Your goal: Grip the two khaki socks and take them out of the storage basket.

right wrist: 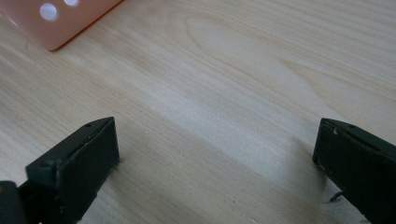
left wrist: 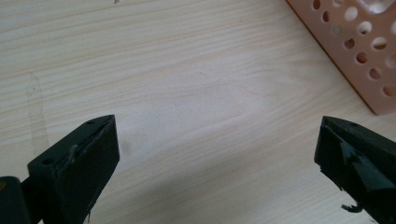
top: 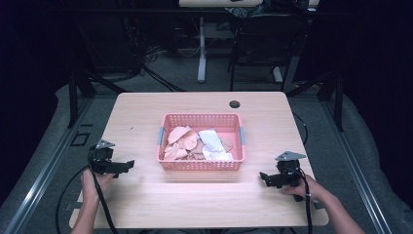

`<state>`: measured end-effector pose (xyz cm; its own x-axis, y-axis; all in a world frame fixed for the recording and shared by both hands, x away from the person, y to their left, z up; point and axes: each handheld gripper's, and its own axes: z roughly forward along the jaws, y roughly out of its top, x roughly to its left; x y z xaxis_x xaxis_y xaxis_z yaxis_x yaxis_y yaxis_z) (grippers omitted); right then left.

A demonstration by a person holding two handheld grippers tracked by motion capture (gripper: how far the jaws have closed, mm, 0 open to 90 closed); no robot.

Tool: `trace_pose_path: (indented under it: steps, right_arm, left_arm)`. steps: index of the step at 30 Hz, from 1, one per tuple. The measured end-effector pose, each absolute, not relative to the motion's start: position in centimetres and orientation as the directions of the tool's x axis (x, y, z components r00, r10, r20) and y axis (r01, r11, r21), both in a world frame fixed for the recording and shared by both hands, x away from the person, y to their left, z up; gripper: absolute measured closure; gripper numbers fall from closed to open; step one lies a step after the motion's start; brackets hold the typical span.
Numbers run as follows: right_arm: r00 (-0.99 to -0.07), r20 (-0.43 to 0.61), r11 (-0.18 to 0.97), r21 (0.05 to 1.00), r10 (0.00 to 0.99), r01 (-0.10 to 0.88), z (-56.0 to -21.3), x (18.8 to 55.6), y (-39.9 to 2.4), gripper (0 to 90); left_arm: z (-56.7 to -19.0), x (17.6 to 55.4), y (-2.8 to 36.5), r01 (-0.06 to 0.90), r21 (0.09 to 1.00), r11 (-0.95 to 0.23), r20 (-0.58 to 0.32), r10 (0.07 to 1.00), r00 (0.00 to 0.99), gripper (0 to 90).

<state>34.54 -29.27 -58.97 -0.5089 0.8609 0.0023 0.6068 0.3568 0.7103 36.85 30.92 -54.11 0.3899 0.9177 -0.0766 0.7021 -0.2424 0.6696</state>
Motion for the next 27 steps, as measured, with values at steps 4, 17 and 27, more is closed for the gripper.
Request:
trace_pose_path:
  steps: [4,17,27]
  right_arm:
    - [-0.508,0.001,0.356,0.711,0.861,0.606,-59.0,34.5,-29.3,0.0]
    - [-0.508,0.003,0.356,0.711,0.861,0.607,-59.0,34.5,-29.3,0.0]
    - [-0.508,0.003,0.356,0.710,0.861,0.608,-59.0,34.5,-29.3,0.0]
  left_arm:
    - [-52.7,36.8,31.2,0.709,0.661,-0.246,-0.076,0.918,0.390,0.1]
    - [-47.9,36.6,30.5,0.703,0.645,-0.301,-0.051,0.900,0.433,0.1]
    - [-45.2,37.0,29.7,0.693,0.638,-0.336,-0.025,0.890,0.454,0.0]
